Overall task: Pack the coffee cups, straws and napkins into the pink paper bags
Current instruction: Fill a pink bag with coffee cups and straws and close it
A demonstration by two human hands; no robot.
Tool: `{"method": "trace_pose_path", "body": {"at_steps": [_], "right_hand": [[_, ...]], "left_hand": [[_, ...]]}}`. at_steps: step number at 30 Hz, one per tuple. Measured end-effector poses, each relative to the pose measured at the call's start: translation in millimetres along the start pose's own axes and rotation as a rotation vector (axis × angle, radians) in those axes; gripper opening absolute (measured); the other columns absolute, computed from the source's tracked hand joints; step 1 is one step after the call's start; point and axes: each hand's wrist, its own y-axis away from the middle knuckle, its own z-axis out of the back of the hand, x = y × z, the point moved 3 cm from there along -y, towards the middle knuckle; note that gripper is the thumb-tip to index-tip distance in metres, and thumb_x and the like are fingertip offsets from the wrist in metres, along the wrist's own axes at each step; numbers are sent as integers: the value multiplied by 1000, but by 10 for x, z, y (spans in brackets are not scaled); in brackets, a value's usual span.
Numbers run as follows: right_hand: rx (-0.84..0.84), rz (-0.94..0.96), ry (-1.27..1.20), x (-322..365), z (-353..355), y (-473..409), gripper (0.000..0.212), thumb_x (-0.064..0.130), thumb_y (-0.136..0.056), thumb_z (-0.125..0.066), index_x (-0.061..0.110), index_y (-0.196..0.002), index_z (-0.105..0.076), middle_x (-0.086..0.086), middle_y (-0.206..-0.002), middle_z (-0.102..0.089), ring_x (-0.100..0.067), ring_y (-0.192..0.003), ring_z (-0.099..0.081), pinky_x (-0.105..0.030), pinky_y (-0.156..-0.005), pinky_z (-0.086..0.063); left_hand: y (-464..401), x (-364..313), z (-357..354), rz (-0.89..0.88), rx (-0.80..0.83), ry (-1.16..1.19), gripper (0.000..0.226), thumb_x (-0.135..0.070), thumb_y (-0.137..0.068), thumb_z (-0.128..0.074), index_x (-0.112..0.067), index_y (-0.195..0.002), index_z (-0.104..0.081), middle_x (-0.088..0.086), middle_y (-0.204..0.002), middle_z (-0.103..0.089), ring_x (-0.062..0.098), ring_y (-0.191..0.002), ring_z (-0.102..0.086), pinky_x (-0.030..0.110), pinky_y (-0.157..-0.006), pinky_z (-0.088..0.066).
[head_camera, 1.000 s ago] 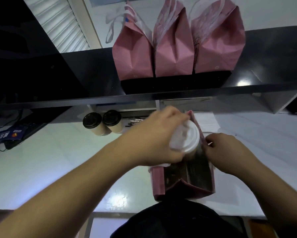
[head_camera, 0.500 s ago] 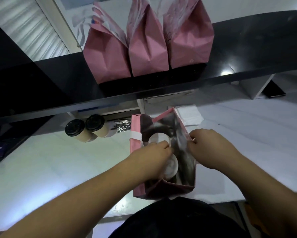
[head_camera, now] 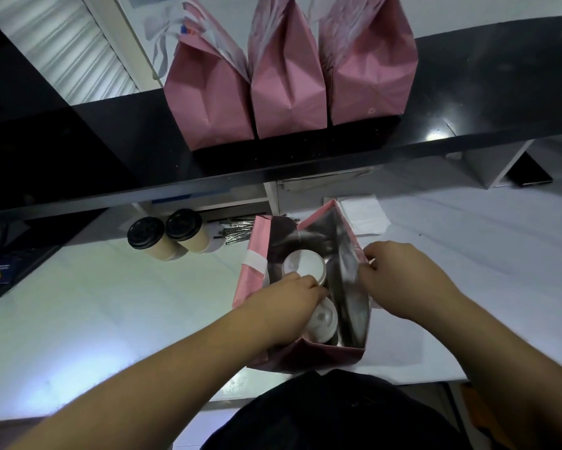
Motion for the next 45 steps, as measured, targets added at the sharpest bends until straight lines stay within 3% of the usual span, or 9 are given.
{"method": "trace_pose_path", "body": {"at_steps": [10, 20, 22, 25, 29, 31, 33, 37, 45], "right_hand": [[17, -48, 27, 146, -95, -98, 24, 28, -91, -49, 14, -71, -51, -2, -69, -59, -23, -63, -58, -29, -52, -39], [38, -95, -24, 124, -85, -148, 23, 22, -92, -44, 15, -74, -57, -2, -72, -65, -23, -65, -63, -30, -55, -46], [24, -108, -17, 89, -59, -163, 24, 22, -93, -44, 15, -74, -58, -2, -72, -64, -23, -66, -62, -31, -56, -47], [9, -137, 4, 13, -9, -198, 28, 23, -95, -44, 16, -71, -57, -2, -69, -64, -22, -64, -61, -31, -53, -45], [-14, -183, -7, -78, 67, -230, 32, 23, -96, -45, 19, -67, -57, 1, -63, -63, -18, -58, -61, -28, -48, -38], [-22, -199, 4, -113, 95, -237, 31, 25, -96, -45, 19, -68, -59, 2, -64, -63, -18, -59, -61, -30, -50, -44], [10, -214, 10, -125, 103, -249, 29, 27, -94, -45, 19, -72, -62, 1, -67, -65, -20, -63, -63, -35, -58, -54], [88, -222, 36, -95, 96, -295, 30, 32, -97, -46, 21, -74, -63, 2, -67, -66, -18, -63, -63, -36, -57, -54], [155, -239, 43, 1, 117, -293, 22, 36, -100, -53, 29, -82, -64, 9, -67, -67, -7, -60, -64, -22, -51, -42]], "left_hand": [[-141, 91, -197, -19, 147, -89, 80, -8, -89, -74, -29, -158, -41, 0, -142, -54, 31, -121, -55, 40, -94, -54], [-216, 129, -192, -122, 87, -216, 70, -14, -89, -76, -20, -153, -46, 6, -135, -55, 32, -110, -63, 40, -82, -54], [-133, 60, 120, -149, -42, -34, 52, -26, -91, -73, -18, -140, -58, 3, -131, -58, 27, -109, -64, 39, -82, -56], [56, 109, 718, -214, -561, 217, 23, -39, -97, -63, -26, -114, -67, -9, -113, -64, 10, -104, -59, 21, -86, -49], [163, 812, 925, 150, -925, 414, 9, -34, -102, -52, -31, -99, -60, -22, -90, -54, -3, -84, -52, 8, -75, -39], [101, 1306, 690, 423, -852, 511, 8, -28, -101, -57, -28, -98, -64, -18, -89, -61, 2, -81, -58, 15, -68, -41], [-10, 1701, 311, 594, -604, 469, 11, -22, -99, -61, -22, -104, -70, -6, -96, -72, 17, -86, -67, 31, -73, -50], [-249, 2032, -324, 647, -196, 341, 29, -22, -100, -57, -22, -125, -72, 7, -118, -74, 30, -109, -69, 35, -88, -56], [-824, 2267, -571, 634, -243, 314, 39, -4, -96, -50, -16, -128, -68, 11, -134, -62, 33, -118, -63, 39, -92, -52]]}}
